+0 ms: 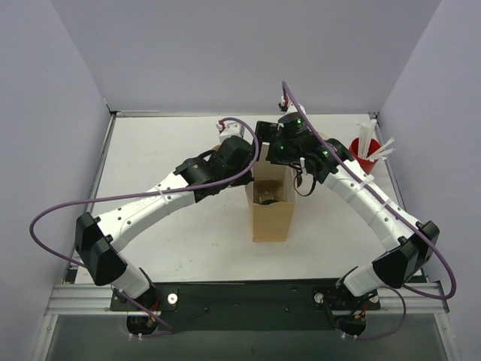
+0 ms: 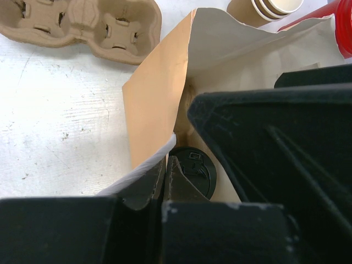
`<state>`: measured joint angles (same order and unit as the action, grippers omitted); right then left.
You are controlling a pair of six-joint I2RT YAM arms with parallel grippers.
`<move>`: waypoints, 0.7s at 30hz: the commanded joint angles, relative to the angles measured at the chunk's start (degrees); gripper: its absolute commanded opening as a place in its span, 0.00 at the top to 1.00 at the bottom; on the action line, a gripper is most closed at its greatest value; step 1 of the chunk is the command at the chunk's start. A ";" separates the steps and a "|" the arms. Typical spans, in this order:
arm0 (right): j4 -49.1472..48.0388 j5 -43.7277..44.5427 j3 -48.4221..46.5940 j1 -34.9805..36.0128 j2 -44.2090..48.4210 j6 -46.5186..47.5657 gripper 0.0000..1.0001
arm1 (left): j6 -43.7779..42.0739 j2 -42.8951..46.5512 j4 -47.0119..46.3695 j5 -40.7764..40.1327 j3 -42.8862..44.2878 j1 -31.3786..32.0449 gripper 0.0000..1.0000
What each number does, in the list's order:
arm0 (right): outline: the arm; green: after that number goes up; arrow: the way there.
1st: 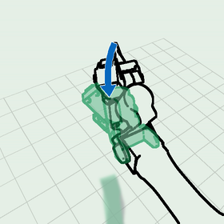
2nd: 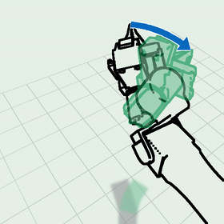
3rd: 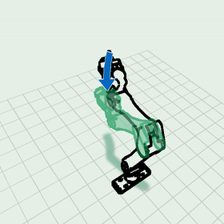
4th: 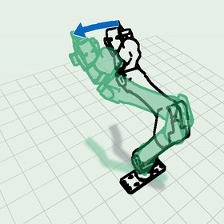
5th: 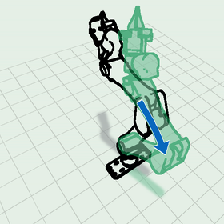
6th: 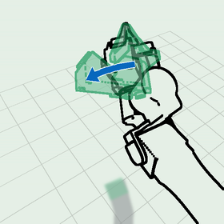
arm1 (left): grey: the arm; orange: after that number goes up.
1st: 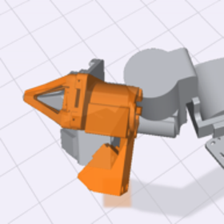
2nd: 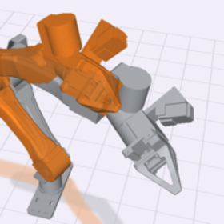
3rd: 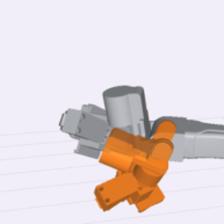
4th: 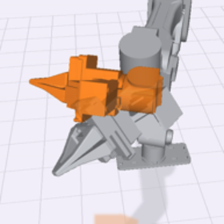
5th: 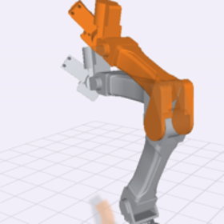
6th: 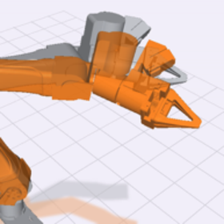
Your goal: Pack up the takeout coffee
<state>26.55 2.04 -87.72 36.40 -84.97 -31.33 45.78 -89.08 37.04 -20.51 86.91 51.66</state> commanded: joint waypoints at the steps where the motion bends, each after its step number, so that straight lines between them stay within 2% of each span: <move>1: -5.36 -0.11 -0.08 -0.37 2.44 -1.54 0.06 | -1.13 -0.39 -1.62 0.56 1.86 -0.24 1.00; 21: -17.22 -1.43 -0.43 -0.72 0.07 -1.45 0.04 | -1.57 -0.39 -1.35 0.47 1.94 -0.33 1.00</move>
<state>14.79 1.15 -87.53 36.03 -84.64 -32.99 45.36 -89.08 37.04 -20.49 86.91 51.64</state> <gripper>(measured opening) 0.952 0.022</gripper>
